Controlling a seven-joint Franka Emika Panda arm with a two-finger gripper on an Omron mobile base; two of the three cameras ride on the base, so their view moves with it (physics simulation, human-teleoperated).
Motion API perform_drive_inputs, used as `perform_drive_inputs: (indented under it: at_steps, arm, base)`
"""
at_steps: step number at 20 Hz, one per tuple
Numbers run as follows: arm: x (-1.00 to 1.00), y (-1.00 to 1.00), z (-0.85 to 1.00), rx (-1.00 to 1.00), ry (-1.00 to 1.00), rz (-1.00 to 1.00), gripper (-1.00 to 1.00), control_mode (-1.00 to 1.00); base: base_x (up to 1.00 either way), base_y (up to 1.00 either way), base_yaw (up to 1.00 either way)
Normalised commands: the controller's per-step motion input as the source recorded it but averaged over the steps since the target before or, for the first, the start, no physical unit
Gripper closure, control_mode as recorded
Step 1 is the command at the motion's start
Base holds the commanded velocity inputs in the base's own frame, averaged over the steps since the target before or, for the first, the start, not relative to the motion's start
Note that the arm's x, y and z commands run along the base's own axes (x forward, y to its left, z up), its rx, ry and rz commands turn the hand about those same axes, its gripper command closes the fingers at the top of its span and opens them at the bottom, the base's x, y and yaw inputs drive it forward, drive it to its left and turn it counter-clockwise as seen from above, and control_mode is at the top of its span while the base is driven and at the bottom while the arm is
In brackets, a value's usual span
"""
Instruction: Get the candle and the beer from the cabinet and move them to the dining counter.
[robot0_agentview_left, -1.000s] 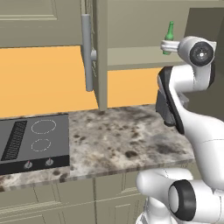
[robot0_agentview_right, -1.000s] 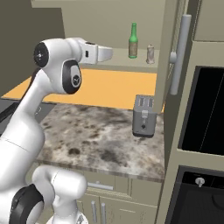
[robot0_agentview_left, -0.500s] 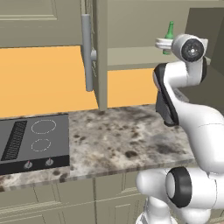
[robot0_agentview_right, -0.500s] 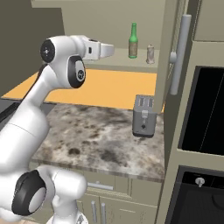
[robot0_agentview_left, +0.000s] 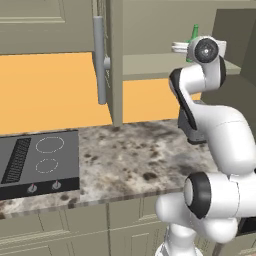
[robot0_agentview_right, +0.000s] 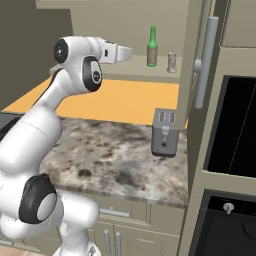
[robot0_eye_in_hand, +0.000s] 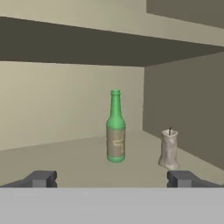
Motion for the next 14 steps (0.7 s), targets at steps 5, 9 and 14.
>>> perform_drive_inputs:
  at_steps: [5, 9, 14]
  arm:
    - [0.46, 0.00, 0.01, 0.00, 0.11, -0.08, -1.00, -1.00]
    - [0.58, 0.00, 0.16, 0.00, 0.10, -0.09, -1.00, -1.00]
    - [0.43, 0.00, 0.09, 0.00, 0.06, -0.05, -1.00, -1.00]
  base:
    - [0.00, 0.00, 0.00]
    - [0.00, 0.00, 0.00]
    - [0.00, 0.00, 0.00]
